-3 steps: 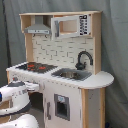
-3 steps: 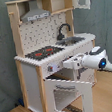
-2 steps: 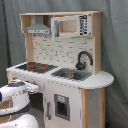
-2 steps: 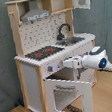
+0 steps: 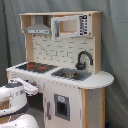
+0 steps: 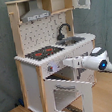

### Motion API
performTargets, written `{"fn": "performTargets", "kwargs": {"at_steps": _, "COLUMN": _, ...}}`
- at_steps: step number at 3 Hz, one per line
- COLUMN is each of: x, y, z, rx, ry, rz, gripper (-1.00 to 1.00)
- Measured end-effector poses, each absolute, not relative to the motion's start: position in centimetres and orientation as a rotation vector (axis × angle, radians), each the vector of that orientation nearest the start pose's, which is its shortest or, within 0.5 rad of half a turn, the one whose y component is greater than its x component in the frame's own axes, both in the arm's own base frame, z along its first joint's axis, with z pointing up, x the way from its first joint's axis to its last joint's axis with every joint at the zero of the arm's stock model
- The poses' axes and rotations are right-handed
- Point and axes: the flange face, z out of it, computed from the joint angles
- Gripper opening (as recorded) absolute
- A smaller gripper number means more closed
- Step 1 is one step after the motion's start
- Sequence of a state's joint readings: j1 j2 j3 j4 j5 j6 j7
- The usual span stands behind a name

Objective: Play with the kitchen

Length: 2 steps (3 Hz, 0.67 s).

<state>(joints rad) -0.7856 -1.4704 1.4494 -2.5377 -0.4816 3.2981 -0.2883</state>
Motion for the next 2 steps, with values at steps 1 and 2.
{"fn": "performTargets", "kwargs": {"at_steps": 1, "x": 32.0, "y": 37.6, "z": 34.6, "rx": 0.809, "ry": 1.440, "rz": 0.678, "gripper": 1.00}}
{"fn": "performTargets", "kwargs": {"at_steps": 2, "x": 30.5, "y": 38.0, "z": 34.5, "rx": 0.816, "ry": 1.400, "rz": 0.650, "gripper": 1.00}}
